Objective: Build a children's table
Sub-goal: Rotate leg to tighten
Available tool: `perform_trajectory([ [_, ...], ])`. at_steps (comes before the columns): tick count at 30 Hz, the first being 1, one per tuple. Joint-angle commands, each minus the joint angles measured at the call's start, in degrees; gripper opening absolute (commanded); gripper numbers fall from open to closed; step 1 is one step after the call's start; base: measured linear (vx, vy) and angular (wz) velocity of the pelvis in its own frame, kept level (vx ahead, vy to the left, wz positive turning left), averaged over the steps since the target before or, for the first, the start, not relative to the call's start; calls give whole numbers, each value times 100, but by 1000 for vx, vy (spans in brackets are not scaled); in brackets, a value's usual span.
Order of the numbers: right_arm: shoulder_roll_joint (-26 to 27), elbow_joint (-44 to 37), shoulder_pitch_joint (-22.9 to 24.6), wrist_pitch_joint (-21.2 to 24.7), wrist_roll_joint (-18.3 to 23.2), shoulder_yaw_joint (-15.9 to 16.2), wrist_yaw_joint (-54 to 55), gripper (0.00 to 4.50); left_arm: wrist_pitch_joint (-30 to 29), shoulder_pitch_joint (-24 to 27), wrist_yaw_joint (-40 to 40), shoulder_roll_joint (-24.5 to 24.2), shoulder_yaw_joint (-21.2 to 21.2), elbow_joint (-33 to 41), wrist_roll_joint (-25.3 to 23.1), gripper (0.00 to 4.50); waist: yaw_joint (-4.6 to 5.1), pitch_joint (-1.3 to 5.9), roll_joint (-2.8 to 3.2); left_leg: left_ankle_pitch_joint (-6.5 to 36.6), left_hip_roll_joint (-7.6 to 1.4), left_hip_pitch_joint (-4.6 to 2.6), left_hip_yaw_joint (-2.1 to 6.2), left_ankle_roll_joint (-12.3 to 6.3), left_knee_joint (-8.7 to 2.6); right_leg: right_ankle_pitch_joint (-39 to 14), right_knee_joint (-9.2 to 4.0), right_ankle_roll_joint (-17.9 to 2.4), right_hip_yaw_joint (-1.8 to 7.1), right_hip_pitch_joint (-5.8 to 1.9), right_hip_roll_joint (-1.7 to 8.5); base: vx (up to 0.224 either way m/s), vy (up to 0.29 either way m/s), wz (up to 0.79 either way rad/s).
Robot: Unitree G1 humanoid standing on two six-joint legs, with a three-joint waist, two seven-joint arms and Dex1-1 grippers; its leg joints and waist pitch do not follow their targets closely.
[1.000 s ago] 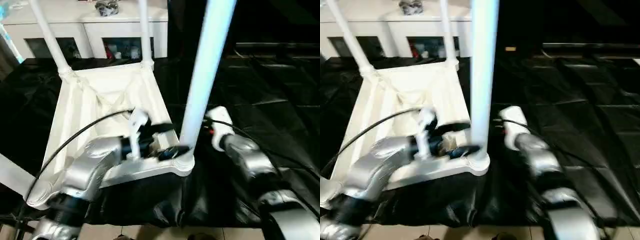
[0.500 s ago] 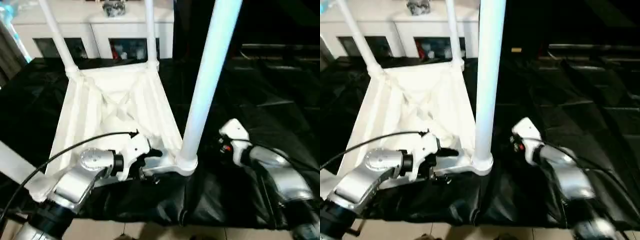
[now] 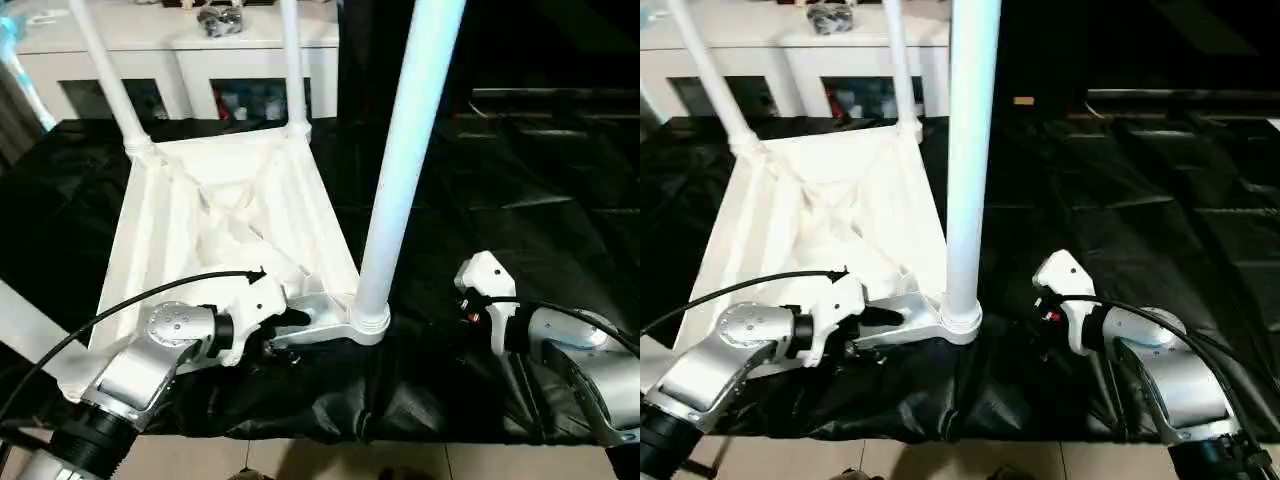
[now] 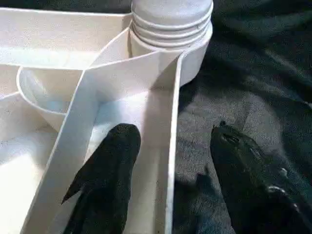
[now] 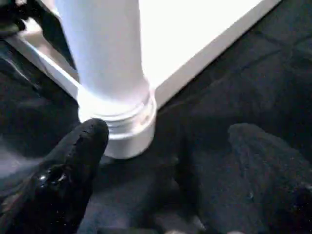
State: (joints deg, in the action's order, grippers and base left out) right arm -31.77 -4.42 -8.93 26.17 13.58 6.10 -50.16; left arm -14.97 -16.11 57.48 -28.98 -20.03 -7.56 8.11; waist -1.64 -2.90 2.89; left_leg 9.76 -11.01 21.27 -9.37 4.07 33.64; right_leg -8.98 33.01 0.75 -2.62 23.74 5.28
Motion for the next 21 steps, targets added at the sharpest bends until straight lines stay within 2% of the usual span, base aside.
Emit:
perform_trajectory([
  [1, -24, -169, 6, 197, 153, -63, -72, 450, -4, 23, 11, -75, 81, -137, -46, 237, 10, 293, -36, 2770, -59, -85, 60, -55, -456, -3495, -570, -380, 34, -155, 135, 0, 0, 0],
  [3, -33, -204, 12, 230, 161, -61, -75, 450, 18, 17, -21, -61, 105, -179, -48, 226, 0, 294, -41, 2745, -56, -91, 49, -52, -449, -3485, -572, -403, 45, -149, 139, 0, 0, 0],
  [4, -36, -216, 10, 235, 165, -55, -82, 450, 11, 12, -34, -49, 123, -203, -37, 203, -4, 296, -44, 2723, -52, -94, 43, -54, -443, -3495, -576, -402, 47, -148, 141, 0, 0, 0],
  [8, -23, -333, 14, 303, 220, -60, -72, 450, 107, -51, -51, -44, 137, -365, -110, 191, -14, 290, -41, 2668, -49, -101, 40, -60, -441, -3603, -592, -335, 45, -145, 148, 0, 0, 0],
  [11, -33, -425, 20, 294, 257, -49, -63, 450, 132, -104, -56, -54, 131, -464, -154, 153, -12, 284, -40, 2723, -45, -114, 43, -46, -434, -3710, -609, -298, 32, -132, 144, 0, 0, 0],
  [15, -45, -449, 21, 331, 254, -34, -88, 450, 144, -139, -10, -92, 92, -543, -237, 133, 12, 261, -39, 2857, -24, -120, 59, -22, -421, -4024, -661, -148, -15, -120, 142, 0, 0, 0],
  [16, -52, -465, 25, 339, 250, -29, -86, 450, 157, -144, 11, -103, 81, -567, -262, 118, 29, 245, -35, 2949, -3, -138, 70, -12, -397, -4280, -720, -20, -66, -101, 140, 0, 0, 0],
  [17, -52, -465, 25, 339, 250, -29, -86, 450, 157, -144, 11, -103, 81, -567, -262, 113, 40, 240, -28, 3005, 0, -150, 77, -5, -390, -4346, -741, 13, -91, -96, 140, 0, 0, 0],
  [19, -81, -478, 19, 349, 276, -7, -94, 450, 163, -157, 27, -109, 79, -603, -265, 101, 87, 225, 28, 3231, -27, -157, 134, -17, -429, -4292, -783, 43, -218, -171, 142, 0, 0, 0],
  [20, -90, -487, 18, 350, 291, 2, -112, 450, 164, -162, 33, -112, 75, -615, -266, 101, 152, 211, 44, 3479, -59, -100, 202, -19, -495, -4067, -788, 69, -325, -287, 127, 0, 0, 0],
  [21, -94, -492, 16, 352, 303, 7, -121, 450, 168, -169, 39, -113, 72, -628, -268, 74, 190, 163, 132, 4002, -141, -186, 245, -33, -580, -3816, -829, 6, -449, -307, 94, 0, 0, 0],
])
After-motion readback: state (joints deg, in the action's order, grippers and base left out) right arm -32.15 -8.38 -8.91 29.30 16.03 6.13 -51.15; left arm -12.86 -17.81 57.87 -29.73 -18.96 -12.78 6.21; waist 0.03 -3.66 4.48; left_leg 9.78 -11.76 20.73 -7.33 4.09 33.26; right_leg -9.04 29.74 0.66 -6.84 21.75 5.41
